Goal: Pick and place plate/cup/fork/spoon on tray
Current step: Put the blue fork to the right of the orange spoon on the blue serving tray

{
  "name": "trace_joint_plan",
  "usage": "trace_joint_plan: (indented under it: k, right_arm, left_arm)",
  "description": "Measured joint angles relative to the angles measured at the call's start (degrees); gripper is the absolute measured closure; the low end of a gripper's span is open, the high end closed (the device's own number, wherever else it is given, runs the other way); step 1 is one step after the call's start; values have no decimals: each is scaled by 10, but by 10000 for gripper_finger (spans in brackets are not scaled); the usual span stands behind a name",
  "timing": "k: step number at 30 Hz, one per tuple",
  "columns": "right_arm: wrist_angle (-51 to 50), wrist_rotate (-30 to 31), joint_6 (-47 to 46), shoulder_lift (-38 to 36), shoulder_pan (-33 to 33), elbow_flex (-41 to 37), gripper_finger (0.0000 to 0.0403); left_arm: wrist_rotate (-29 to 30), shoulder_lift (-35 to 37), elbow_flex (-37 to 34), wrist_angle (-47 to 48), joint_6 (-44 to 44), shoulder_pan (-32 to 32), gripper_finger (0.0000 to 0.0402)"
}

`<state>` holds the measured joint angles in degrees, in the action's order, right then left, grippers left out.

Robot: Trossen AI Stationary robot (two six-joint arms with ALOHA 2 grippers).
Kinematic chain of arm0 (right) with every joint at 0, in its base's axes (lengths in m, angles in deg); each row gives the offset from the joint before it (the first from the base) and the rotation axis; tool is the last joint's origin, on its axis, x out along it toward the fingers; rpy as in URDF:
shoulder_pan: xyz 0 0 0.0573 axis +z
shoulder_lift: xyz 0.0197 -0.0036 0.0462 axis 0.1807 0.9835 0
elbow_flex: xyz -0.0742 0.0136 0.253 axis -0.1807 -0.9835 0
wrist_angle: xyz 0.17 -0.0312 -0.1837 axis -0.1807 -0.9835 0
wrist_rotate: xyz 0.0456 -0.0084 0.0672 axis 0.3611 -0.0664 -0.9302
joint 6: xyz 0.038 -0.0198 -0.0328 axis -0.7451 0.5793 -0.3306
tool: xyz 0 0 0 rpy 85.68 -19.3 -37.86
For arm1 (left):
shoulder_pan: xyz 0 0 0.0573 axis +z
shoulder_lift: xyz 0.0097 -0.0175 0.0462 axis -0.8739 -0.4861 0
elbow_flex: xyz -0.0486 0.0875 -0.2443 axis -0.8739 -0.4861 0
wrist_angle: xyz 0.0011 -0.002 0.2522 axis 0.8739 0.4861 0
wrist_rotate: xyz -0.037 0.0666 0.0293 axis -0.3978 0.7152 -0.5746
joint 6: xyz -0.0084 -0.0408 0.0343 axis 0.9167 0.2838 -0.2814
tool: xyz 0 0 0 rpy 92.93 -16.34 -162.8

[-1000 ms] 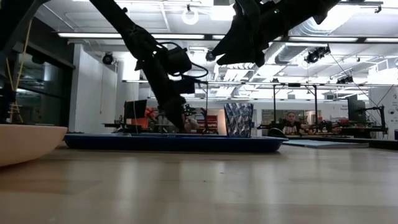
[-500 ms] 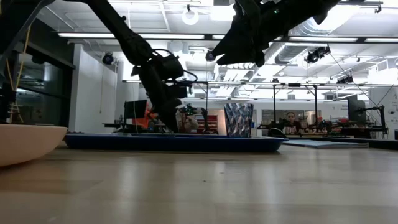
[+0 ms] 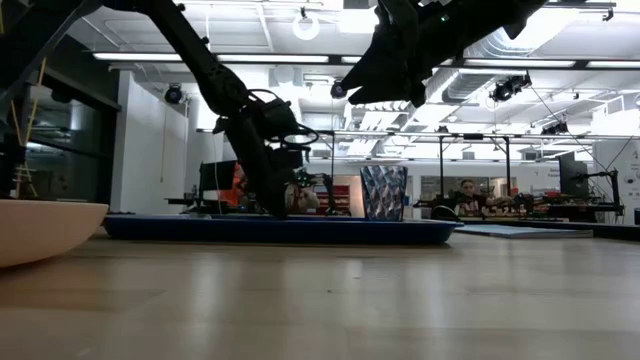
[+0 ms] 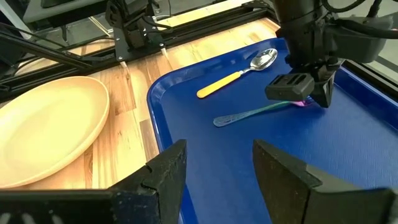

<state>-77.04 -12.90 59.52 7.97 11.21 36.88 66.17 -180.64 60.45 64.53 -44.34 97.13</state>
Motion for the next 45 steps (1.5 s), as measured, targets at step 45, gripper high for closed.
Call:
trace_joint_plan:
  k: [45]
  right_arm:
    - [0,-2,0,0,0,0,229]
  left_arm:
    - [62,45,-2,74,15,25,402]
